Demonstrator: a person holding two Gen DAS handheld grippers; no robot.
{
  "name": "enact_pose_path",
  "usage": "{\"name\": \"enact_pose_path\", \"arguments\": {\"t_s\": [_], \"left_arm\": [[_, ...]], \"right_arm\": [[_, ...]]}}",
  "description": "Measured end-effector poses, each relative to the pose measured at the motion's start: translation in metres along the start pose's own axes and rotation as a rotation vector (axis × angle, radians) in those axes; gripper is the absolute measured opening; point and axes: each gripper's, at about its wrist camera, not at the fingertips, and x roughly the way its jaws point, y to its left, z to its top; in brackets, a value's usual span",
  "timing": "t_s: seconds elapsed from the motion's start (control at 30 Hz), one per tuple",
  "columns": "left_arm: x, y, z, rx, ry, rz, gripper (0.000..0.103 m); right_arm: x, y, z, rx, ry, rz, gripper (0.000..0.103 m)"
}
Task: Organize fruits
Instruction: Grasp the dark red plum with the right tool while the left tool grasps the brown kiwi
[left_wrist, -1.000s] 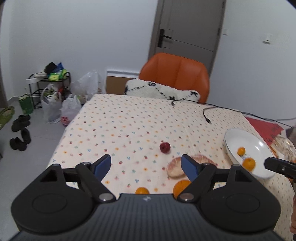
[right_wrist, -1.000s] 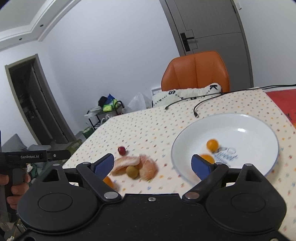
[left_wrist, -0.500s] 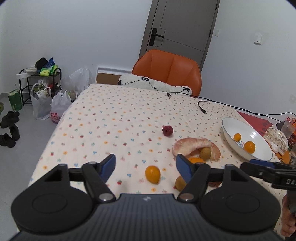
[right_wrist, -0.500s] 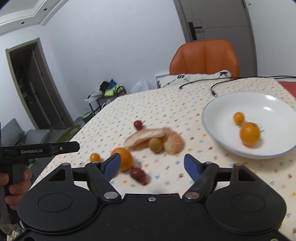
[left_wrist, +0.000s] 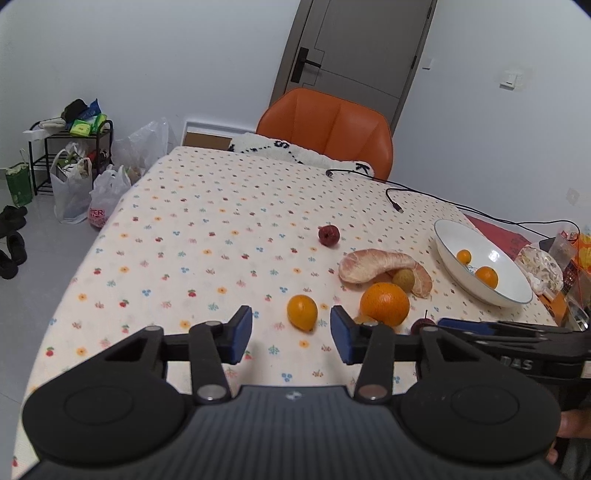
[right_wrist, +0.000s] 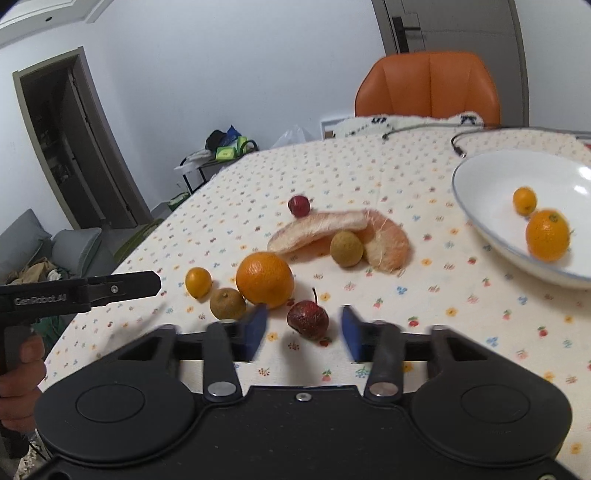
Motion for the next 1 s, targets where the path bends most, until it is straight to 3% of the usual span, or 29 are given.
{"name": "enact_pose_path", "arguments": {"t_s": [0.1,0.67,0.87,1.0], "left_arm": [[0.004,-0.002,-0.002,-0.002,0.011,-0.01,0.045],[0.038,-0.041,-0.008,0.039,0.055,-0.067,0.042],[0.049,-0.046,-0.007,0.041,0.077,-0.078,0.025],[0.046,-0.05,-0.005,0.047,0.07,-0.042,0.025]], "right_arm": [[-0.002,-0.001,-0.002,0.0,-0.013,0.005,0.023],[-0.037,-0.03,-0.013,0.058,-0.053,-0.025,0.023],[-0.054,-0.047,-0.016,0.095,-0.085,-0.045,0.023],[-0.061,-0.051,-0.02,0.106,-0.1,-0.044,0.023]]}}
